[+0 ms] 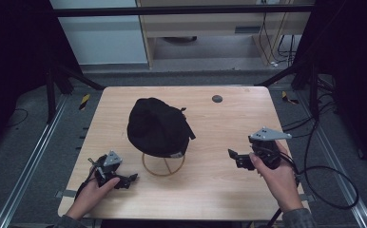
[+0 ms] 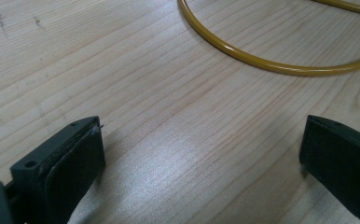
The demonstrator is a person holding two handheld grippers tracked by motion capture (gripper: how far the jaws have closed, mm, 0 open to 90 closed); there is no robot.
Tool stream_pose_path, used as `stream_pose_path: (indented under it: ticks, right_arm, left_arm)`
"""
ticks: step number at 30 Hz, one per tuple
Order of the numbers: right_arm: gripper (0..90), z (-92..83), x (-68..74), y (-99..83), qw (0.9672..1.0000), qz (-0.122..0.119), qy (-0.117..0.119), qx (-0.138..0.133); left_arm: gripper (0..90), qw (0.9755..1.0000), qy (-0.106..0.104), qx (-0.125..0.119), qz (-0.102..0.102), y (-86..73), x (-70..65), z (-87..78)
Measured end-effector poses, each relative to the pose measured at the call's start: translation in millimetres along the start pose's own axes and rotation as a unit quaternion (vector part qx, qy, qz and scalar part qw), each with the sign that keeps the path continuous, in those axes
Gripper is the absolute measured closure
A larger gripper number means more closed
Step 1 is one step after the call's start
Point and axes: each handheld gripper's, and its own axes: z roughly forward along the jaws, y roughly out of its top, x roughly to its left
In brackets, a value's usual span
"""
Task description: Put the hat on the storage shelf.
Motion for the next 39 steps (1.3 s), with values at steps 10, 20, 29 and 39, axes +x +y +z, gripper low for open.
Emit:
stream_pose_path:
  ticks: [10,20,29,39]
  right_arm:
    - [12.9,21.2,2.1,-21.9,0.9998,-0.005,0.009,0.016]
    - [13.0,47.4,3.3,-38.1,0.9991,-0.009,0.012,0.040]
    - [13.1,73.3,0.9,-51.7,0.9976,0.005,0.021,0.066]
    - [13.1,98.6,5.2,-51.7,0.9966,0.007,0.030,0.076]
  left_arm:
    - [0.0,1.0000,0.000,0.000,-0.001,0.0,-0.1,0.0]
    - [0.0,1.0000,0.000,0.000,-0.001,-0.2,-0.2,-0.1]
    - [0.0,1.0000,0.000,-0.002,-0.003,-0.3,-0.6,0.0]
    - [0.0,1.0000,0.000,0.000,-0.002,-0.5,-0.4,-0.4]
